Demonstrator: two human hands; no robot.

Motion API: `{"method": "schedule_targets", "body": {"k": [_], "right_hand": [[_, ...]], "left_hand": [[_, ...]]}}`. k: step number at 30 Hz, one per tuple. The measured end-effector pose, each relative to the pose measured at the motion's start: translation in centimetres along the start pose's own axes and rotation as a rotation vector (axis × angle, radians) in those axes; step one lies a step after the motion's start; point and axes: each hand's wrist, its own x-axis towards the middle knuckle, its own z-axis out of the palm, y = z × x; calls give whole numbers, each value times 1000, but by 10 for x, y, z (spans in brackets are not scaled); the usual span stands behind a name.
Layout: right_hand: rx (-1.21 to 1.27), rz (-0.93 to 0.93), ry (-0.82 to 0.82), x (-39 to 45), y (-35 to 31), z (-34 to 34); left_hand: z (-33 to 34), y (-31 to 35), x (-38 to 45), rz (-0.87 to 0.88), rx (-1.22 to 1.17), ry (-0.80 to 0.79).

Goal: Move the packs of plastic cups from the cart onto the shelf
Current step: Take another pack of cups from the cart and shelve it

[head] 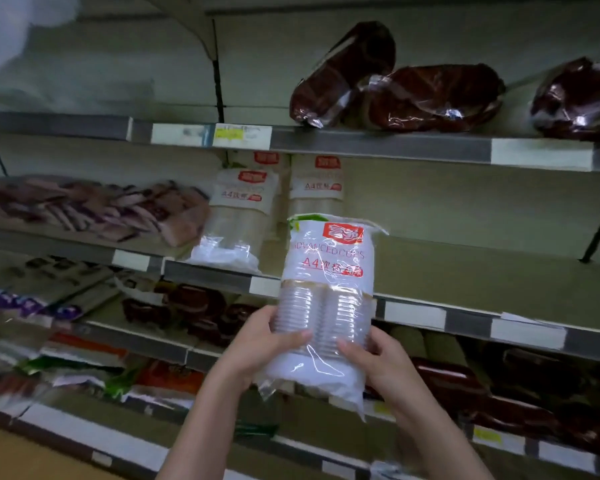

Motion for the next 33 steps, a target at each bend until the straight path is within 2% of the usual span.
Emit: {"method": "schedule_targets", "body": {"k": [4, 8, 10, 21, 23, 27, 30, 33], "right_hand": [[-23, -62, -16, 59, -35, 4], [-116, -90, 47, 114, -58, 8], [-135, -77, 55, 134, -66, 9], [-176, -83, 103, 169, -58, 23], [-214, -85, 94, 170, -59, 23], [-317, -62, 114, 158, -55, 17], [-156, -109, 250, 118, -39, -9], [169, 1, 343, 60, -11, -48]], "left_hand": [[-12, 37, 49, 52, 54, 115], [-18, 68, 93, 91, 175, 215], [-17, 75, 110, 93, 164, 249], [-13, 53, 149, 106, 235, 455], [-9, 57, 148, 86, 306, 462], [5, 59, 130, 100, 607, 543], [20, 41, 93, 196, 661, 586], [36, 11, 49, 196, 606, 549]]}}
